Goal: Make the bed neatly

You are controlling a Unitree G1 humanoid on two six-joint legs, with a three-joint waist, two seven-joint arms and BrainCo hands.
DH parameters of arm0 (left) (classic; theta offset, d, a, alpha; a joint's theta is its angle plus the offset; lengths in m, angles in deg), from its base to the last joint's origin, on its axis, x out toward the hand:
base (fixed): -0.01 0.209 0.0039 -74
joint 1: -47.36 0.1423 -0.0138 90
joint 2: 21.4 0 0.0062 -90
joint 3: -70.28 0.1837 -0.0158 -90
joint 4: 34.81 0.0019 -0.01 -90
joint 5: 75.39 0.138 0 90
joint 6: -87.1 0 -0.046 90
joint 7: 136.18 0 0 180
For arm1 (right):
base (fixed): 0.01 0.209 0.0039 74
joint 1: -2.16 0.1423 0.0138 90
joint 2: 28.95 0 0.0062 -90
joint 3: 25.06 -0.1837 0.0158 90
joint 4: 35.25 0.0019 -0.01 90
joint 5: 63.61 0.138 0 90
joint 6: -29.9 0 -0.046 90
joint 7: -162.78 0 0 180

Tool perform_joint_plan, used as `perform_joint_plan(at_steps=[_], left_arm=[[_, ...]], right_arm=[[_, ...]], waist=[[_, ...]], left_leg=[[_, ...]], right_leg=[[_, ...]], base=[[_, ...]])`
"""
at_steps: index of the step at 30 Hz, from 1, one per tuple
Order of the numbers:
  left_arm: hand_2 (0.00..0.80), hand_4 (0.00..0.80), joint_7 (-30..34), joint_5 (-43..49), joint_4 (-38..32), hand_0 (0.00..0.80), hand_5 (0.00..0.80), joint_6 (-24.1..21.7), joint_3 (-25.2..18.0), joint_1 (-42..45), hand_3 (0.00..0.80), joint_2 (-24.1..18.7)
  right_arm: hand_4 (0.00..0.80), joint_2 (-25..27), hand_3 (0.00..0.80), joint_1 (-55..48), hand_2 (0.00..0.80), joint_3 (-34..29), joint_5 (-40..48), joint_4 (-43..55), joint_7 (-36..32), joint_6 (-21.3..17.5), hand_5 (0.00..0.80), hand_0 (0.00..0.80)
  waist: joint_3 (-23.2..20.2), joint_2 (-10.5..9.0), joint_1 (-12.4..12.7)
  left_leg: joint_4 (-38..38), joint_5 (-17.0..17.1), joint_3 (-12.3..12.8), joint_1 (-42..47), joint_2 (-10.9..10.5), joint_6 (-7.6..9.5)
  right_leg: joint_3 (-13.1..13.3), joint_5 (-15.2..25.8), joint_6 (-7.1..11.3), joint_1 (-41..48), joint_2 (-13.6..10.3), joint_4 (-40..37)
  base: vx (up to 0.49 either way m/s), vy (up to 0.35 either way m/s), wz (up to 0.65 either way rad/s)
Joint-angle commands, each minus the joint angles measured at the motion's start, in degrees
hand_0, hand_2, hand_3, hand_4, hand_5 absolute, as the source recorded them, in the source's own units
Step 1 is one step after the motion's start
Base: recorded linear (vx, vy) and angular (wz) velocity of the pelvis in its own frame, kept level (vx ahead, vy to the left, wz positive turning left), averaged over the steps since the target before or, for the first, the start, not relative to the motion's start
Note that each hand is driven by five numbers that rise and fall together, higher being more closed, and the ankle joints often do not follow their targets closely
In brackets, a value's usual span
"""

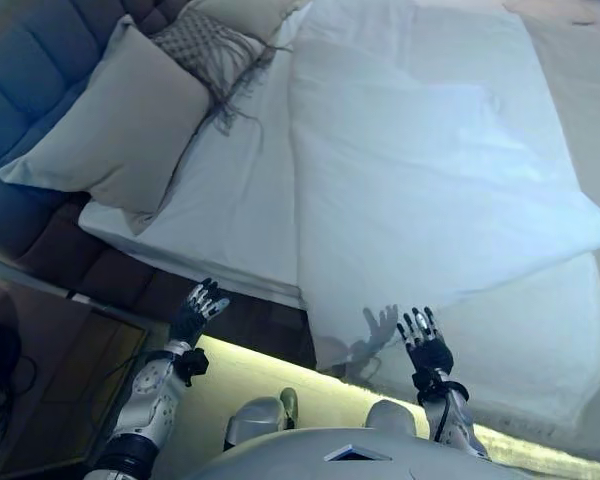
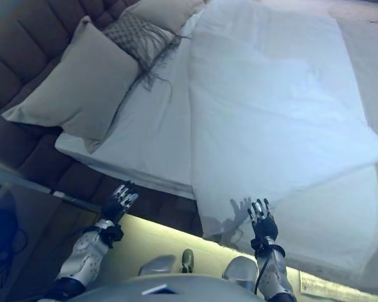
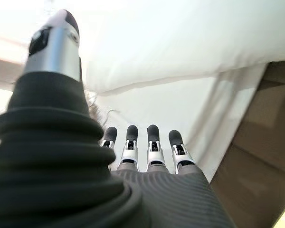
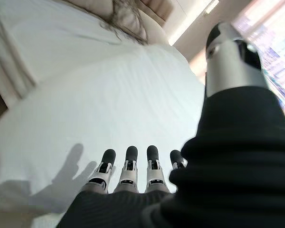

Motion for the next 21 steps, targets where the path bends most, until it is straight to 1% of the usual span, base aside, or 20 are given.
perform_joint_plan(at_steps=[1,3,5,7,9,11,12,14,15,16,17,18,20,21], left_arm=[[0.0,0.0,0.5,0.5,-4.5,0.0,0.0,-3.9,-3.8,0.5,0.0,-2.1],[0.0,0.0,1.4,1.2,-5.2,0.0,0.0,-3.1,-5.5,1.7,0.0,-2.2],[0.0,0.0,2.3,1.6,-5.6,0.0,0.0,-2.8,-7.1,2.6,0.0,-2.8],[0.0,0.0,3.3,2.0,-5.3,0.0,0.0,-3.1,-8.6,3.0,0.0,-3.1],[0.0,0.0,3.6,2.6,-4.5,0.0,0.0,-3.5,-9.0,2.6,0.0,-3.2],[0.0,0.0,4.3,3.1,-3.9,0.0,0.0,-3.6,-9.1,1.4,0.0,-3.6],[0.0,0.0,4.7,3.1,-4.0,0.0,0.0,-3.3,-9.2,0.5,0.0,-3.9],[0.0,0.0,4.9,2.2,-3.5,0.0,0.0,-3.1,-8.7,-0.6,0.0,-4.1],[0.0,0.0,5.1,1.8,-2.7,0.0,0.0,-3.0,-8.2,-1.0,0.0,-3.9],[0.0,0.0,5.0,0.9,-2.0,0.0,0.0,-3.1,-6.4,-2.6,0.0,-3.6],[0.0,0.0,5.0,0.8,-1.7,0.0,0.0,-3.2,-5.7,-3.4,0.0,-3.6],[0.0,0.0,5.3,0.3,-0.6,0.0,0.0,-5.2,-2.5,-7.4,0.0,-4.3],[0.0,0.0,5.0,-1.0,1.3,0.0,0.0,-7.1,1.3,-12.6,0.0,-4.8],[0.0,0.0,5.3,-2.2,2.0,0.0,0.0,-7.7,2.6,-15.0,0.0,-5.0]], right_arm=[[0.0,1.0,0.0,1.1,0.0,-2.6,1.9,1.9,-0.7,-2.0,0.0,0.0],[0.0,0.7,0.0,1.1,0.0,-4.2,1.8,1.0,-1.2,-1.9,0.0,0.0],[0.0,0.3,0.0,0.5,0.0,-5.5,1.7,0.6,-2.1,-1.6,0.0,0.0],[0.0,-0.1,0.0,-0.2,0.0,-6.9,1.6,-0.6,-3.1,-1.2,0.0,0.0],[0.0,0.0,0.0,-0.2,0.0,-8.2,1.4,-2.6,-2.8,-0.8,0.0,0.0],[0.0,0.3,0.0,0.4,0.0,-8.7,1.4,-4.5,-1.2,-1.4,0.0,0.0],[0.0,0.5,0.0,1.0,0.0,-9.2,2.5,-6.0,-0.9,-1.6,0.0,0.0],[0.0,1.5,0.0,2.2,0.0,-10.2,2.3,-9.4,0.1,-2.0,0.0,0.0],[0.0,2.7,0.0,3.4,0.0,-10.9,1.8,-11.7,1.6,-1.7,0.0,0.0],[0.0,5.0,0.0,6.5,0.0,-12.0,2.8,-15.2,2.1,-1.1,0.0,0.0],[0.0,5.7,0.0,7.9,0.0,-12.4,3.5,-16.4,1.8,-1.0,0.0,0.0],[0.0,8.1,0.0,13.5,0.0,-13.5,7.3,-22.0,-0.4,-1.5,0.0,0.0],[0.0,11.4,0.0,19.8,0.0,-15.4,14.5,-28.8,-3.4,-0.4,0.0,0.0],[0.0,13.8,0.0,23.7,0.0,-17.9,17.0,-33.1,-4.4,1.5,0.0,0.0]], waist=[[1.1,-2.79,-0.2],[1.0,-3.52,0.3],[0.8,-4.18,0.3],[0.5,-4.75,0.3],[0.4,-5.21,0.4],[0.4,-5.57,0.3],[0.7,-5.68,0.1],[1.6,-5.6,0.0],[2.2,-5.17,0.1],[3.7,-4.03,0.7],[4.1,-3.79,0.8],[6.9,-2.34,1.2],[9.8,-0.75,1.6],[11.5,0.17,2.1]], left_leg=[[1.3,0.3,-3.0,-3.0,-1.4,-0.42],[0.8,-0.5,-3.6,-2.1,-0.8,-0.83],[0.5,-1.4,-3.8,-1.3,0.0,-1.2],[0.9,-2.4,-3.7,-0.9,1.2,-1.73],[1.8,-2.8,-3.7,-1.0,2.1,-2.15],[3.2,-3.2,-4.5,-1.5,2.9,-2.63],[5.1,-3.6,-3.9,-2.4,3.9,-3.05],[8.8,-4.3,-3.5,-4.1,5.1,-3.69],[9.4,-3.6,-4.6,-4.7,6.7,-4.51],[8.8,-2.1,-7.3,-6.0,8.3,-5.53],[8.5,-1.4,-8.2,-6.9,8.4,-5.74],[7.7,0.1,-9.7,-10.1,8.7,-6.17],[7.3,1.2,-10.3,-14.0,7.9,-6.3],[7.9,1.6,-10.9,-16.5,7.0,-6.46]], right_leg=[[0.2,13.9,0.47,0.6,0.5,-9.7],[0.4,14.8,1.52,1.0,0.4,-12.4],[0.4,15.8,2.49,1.0,0.3,-14.3],[0.1,15.9,3.34,0.6,0.2,-15.1],[-0.9,15.3,4.09,1.2,0.2,-15.5],[-0.6,14.5,4.32,1.1,1.2,-15.2],[-0.9,13.7,4.31,0.4,1.6,-14.7],[-1.5,13.3,4.12,-0.6,1.7,-13.5],[-1.3,13.0,3.87,-0.8,1.9,-12.6],[-0.5,12.2,3.44,-1.7,2.4,-11.0],[-0.4,12.1,3.31,-2.5,2.3,-10.6],[0.2,11.6,3.07,-5.5,1.7,-8.7],[0.1,11.7,3.23,-9.9,0.0,-6.5],[-0.1,12.1,3.6,-12.7,-1.5,-4.9]], base=[[0.09,-0.152,-0.15],[0.122,-0.2,0.06],[0.113,-0.236,0.34],[0.102,-0.252,0.11],[0.111,-0.261,0.08],[0.064,-0.269,0.14],[-0.017,-0.179,0.14],[-0.003,-0.114,0.16],[-0.03,-0.037,0.27],[-0.08,0.008,0.33],[-0.358,0.083,0.37],[-0.468,0.117,0.34],[-0.481,0.163,0.24],[-0.31,0.158,0.24]])
